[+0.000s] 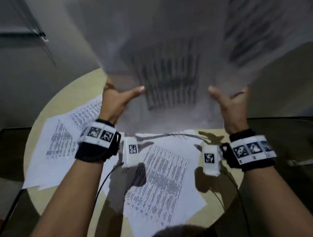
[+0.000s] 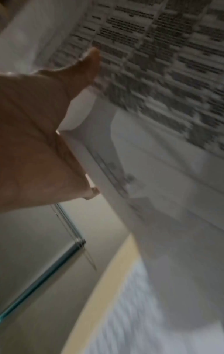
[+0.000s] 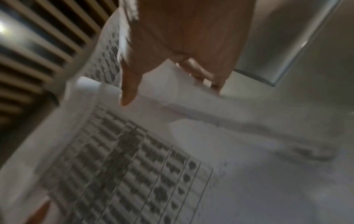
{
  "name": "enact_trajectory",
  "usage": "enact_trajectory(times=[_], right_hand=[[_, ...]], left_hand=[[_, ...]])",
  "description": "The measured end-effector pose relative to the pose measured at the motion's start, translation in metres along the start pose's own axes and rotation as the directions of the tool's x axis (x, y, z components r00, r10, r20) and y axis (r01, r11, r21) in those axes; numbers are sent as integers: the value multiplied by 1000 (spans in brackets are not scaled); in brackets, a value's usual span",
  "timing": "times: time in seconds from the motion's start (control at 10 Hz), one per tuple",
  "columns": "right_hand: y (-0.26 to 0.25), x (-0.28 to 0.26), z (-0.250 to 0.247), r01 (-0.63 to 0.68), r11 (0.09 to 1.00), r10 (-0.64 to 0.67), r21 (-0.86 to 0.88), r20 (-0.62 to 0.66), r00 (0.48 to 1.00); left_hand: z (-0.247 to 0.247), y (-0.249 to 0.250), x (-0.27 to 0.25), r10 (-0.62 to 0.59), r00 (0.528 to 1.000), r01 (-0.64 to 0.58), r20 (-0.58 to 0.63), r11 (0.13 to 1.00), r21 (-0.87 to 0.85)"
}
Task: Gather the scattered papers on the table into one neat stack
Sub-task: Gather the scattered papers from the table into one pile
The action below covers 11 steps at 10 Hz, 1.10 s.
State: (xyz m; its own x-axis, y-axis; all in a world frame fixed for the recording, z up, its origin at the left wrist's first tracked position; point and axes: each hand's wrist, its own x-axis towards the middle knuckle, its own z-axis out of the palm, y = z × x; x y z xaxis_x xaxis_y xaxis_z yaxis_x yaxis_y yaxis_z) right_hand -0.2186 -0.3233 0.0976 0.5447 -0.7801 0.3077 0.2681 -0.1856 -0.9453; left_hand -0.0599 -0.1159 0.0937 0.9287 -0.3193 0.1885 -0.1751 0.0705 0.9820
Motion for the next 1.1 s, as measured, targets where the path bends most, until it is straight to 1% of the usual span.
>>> enact_trajectory(times=[0.1,0.2,0.3,0.4,0.5,0.6,0.7,0.8,0.9,1.0,1.1], right_hand=[[55,-30,-9,-292,944,310,-151,109,945],[78,-41,3,-281,883,327,-375,64,943],[51,-23,14,-151,901,160,-407,-13,987],[27,3,16,-14,913,15,-408,0,1000],[38,16,18,-10,875,49,-484,67,997],[60,6,22,-62,749,167,-659,98,981],[86,-9,14,-137,673,225,-727,25,974],[102,-13,3,-243,683,262,-688,-80,962],[119,-21,-4,-363,645,400,-672,-108,910],[131,-35,-5,-423,570,511,-704,-98,854],[132,-36,-16,-551,619,452,-559,-321,833]], left_hand=[[-7,-43,-30,-215,975,209,57,973,97],[-1,-54,-37,-219,975,203,43,950,239],[5,-34,-23,-157,987,156,-17,955,254],[2,-9,-4,-142,974,166,-175,978,127],[-6,-16,8,-300,917,319,-262,947,29],[-17,-61,-5,-517,824,540,-231,841,43],[-27,-117,-36,-718,662,737,-214,676,12],[-29,-147,-66,-842,533,817,-79,537,-211],[-24,-153,-73,-861,509,858,22,505,-91],[-11,-164,-74,-857,515,844,-21,503,184],[-4,-185,-77,-828,550,821,-114,510,257]])
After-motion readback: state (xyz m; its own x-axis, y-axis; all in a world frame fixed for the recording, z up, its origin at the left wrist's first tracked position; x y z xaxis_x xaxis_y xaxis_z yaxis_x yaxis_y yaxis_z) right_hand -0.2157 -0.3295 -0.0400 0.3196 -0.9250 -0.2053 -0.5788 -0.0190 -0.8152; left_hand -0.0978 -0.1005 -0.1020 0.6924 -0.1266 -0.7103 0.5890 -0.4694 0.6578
